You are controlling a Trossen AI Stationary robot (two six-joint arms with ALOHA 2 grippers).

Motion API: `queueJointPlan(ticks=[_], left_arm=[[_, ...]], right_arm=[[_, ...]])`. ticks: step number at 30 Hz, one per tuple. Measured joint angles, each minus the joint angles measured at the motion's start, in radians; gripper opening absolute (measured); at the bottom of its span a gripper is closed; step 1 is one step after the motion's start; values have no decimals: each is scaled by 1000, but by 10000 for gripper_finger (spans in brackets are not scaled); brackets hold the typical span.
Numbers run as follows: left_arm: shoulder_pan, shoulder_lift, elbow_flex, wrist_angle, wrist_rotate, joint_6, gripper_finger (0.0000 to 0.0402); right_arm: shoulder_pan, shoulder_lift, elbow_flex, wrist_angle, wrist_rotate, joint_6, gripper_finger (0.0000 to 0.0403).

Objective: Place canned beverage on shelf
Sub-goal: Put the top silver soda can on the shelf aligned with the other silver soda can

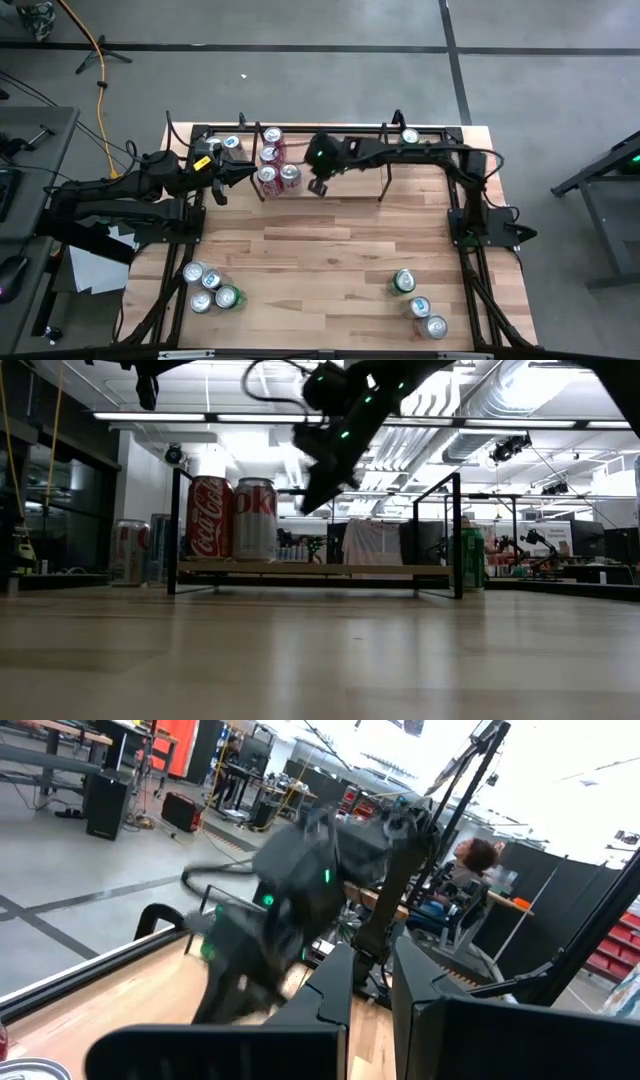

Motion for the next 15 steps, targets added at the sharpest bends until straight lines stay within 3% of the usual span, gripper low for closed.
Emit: queueJointPlan(ticks=[6,15], left_arm=[[0,-6,0,0,0,77,0],[0,1,0,-3,3,181,0]], right_arm=[[-31,-165,0,-219,3,20,0],[46,-430,-25,-292,-17,122,0]])
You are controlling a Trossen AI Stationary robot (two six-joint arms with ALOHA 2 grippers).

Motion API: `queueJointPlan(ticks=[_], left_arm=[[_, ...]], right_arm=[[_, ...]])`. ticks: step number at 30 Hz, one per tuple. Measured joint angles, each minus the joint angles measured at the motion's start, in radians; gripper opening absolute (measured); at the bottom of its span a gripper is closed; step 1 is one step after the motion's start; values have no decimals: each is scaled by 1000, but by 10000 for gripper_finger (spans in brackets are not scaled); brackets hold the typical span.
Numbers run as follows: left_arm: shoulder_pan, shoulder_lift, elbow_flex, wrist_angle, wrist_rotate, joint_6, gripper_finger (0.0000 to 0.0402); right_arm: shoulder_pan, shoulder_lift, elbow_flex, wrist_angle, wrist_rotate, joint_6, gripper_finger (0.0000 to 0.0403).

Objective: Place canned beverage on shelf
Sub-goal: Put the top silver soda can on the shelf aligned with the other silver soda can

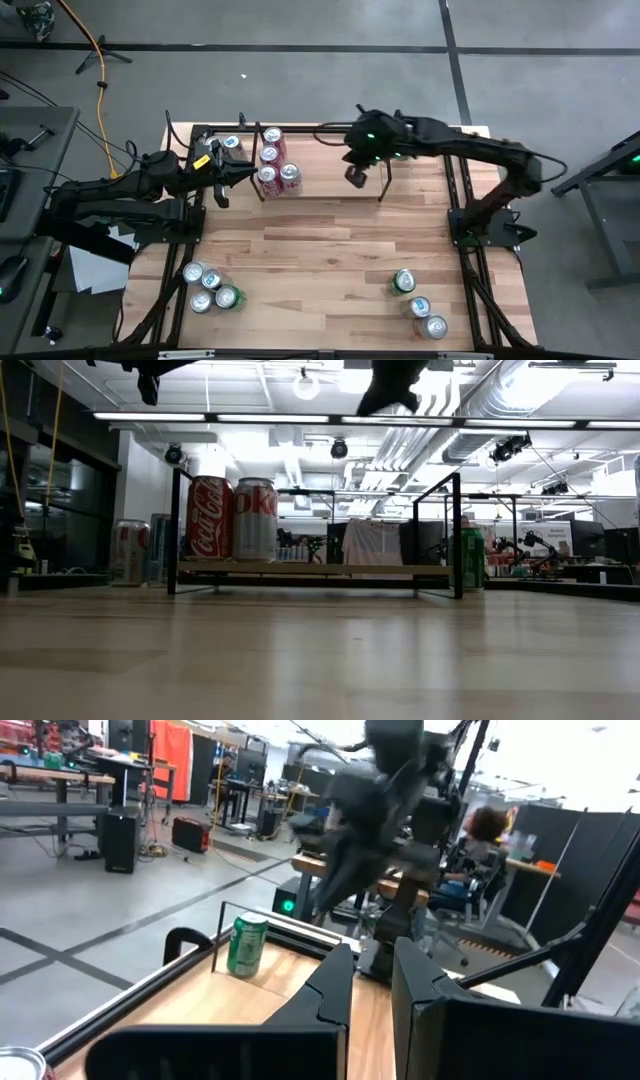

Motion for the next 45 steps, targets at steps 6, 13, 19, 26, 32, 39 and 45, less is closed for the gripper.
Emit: queueJointPlan(ticks=[6,13,19,26,32,39,45], left_arm=[[0,0,0,-2,27,12,0],[0,0,0,7,32,-14,0],[0,0,0,5,24,-14,0],[0,0,0,5,23,-15,0],[0,5,0,5,-53,-40,15],[2,64,0,5,-75,-103,120],[78,159,95,-109,-76,-117,250]], right_arm=[[91,-235,-331,337,8,152,0],[127,-424,-668,896,-2,144,0],[115,-468,-717,981,1,36,0],[104,-467,-717,975,1,8,0],[104,-467,-717,974,1,8,0],[104,-466,-717,973,1,31,0],[104,-466,-717,941,2,44,0]])
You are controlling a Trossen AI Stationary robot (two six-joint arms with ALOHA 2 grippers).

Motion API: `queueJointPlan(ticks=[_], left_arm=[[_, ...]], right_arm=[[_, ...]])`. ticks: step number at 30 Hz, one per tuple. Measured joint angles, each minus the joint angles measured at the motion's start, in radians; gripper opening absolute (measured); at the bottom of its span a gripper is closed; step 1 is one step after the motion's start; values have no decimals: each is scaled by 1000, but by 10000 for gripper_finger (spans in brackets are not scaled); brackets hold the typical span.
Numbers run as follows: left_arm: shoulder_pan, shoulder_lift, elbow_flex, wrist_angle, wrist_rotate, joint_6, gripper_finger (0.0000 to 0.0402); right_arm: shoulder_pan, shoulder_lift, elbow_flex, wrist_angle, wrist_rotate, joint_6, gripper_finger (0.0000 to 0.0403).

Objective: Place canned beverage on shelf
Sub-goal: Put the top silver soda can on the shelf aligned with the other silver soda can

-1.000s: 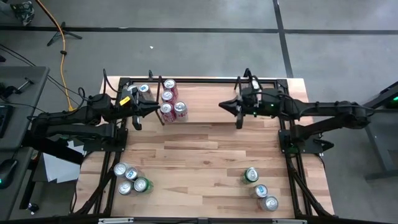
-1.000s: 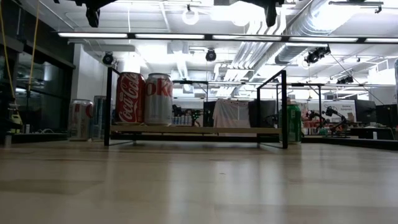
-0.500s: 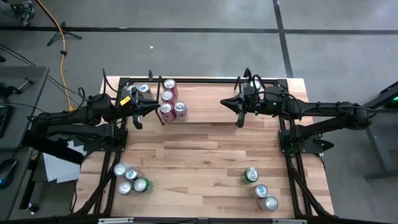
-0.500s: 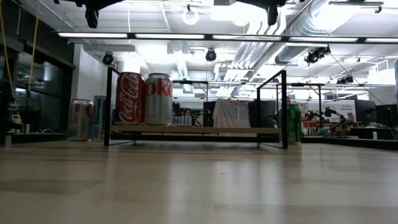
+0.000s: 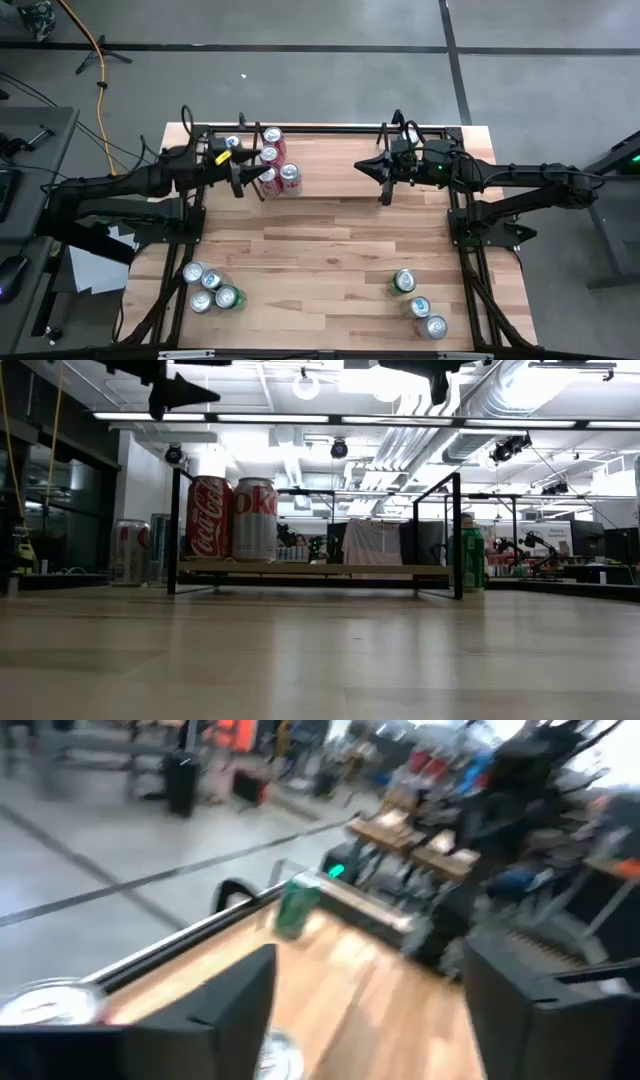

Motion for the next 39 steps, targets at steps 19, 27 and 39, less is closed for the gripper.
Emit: queueJointPlan(ticks=[19,27,39], left_arm=[[604,544,613,-1298,-170,4,344],[667,631,613,-1344,-156,123,344],[671,662,464,-1158,-159,196,344]], right_arm=[[0,2,0,-65,1,27,0],[0,2,0,-81,1,22,0],[0,2,0,-125,1,16,0]])
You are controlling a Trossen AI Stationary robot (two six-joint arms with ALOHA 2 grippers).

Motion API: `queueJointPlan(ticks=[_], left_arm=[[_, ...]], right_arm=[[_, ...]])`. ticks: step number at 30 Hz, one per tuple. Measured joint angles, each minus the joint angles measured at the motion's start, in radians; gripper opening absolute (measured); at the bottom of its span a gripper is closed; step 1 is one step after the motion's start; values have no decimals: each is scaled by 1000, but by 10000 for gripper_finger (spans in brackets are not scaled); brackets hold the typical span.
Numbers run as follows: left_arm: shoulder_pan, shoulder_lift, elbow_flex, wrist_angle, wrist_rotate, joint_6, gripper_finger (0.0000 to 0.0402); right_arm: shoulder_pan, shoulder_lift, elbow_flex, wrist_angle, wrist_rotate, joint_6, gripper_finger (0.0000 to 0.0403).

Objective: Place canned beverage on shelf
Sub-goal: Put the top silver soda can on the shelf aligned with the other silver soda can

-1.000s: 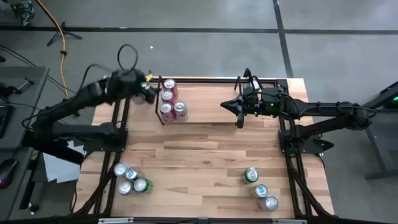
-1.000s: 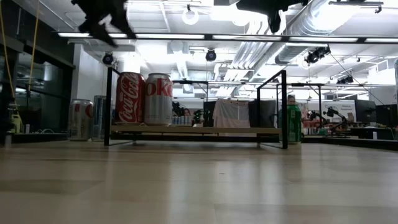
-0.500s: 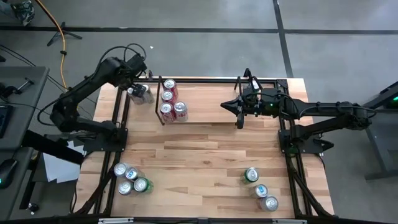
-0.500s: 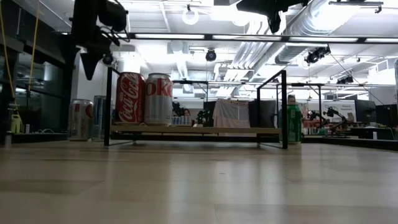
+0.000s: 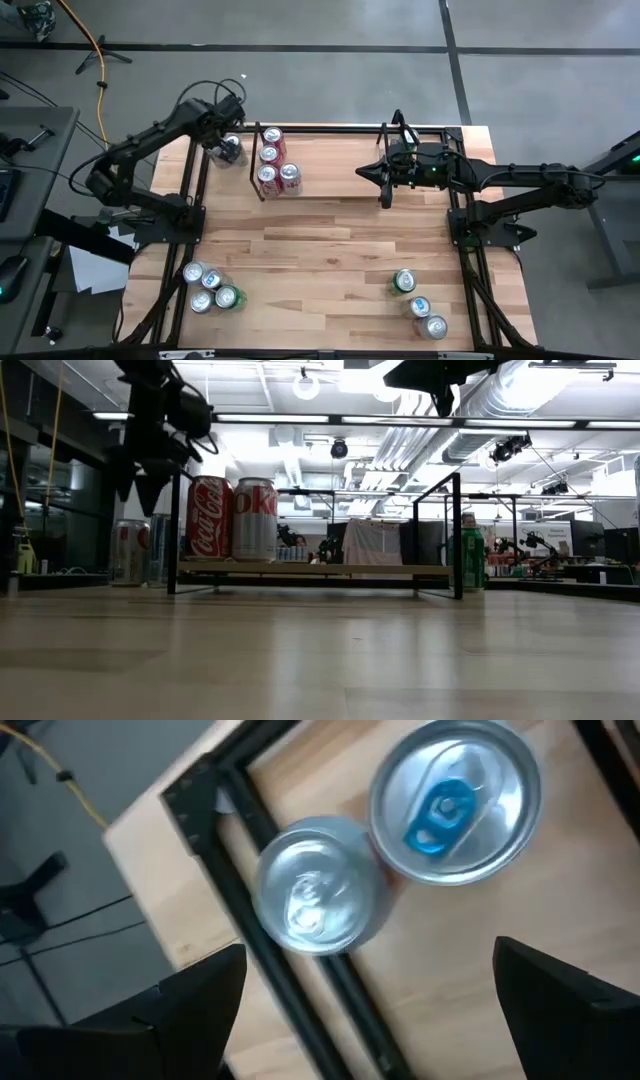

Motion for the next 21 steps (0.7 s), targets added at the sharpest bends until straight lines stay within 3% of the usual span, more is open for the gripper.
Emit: queueJointPlan(ticks=[7,13,21], left_arm=[[-29,-2,-103,145,-132,-24,344],[-18,-1,-167,278,-58,49,344],[-9,-2,-191,275,-73,65,344]], right_arm=[[0,5,0,0,0,1,0],[0,13,0,-2,0,41,0],[0,30,0,0,0,80,0]])
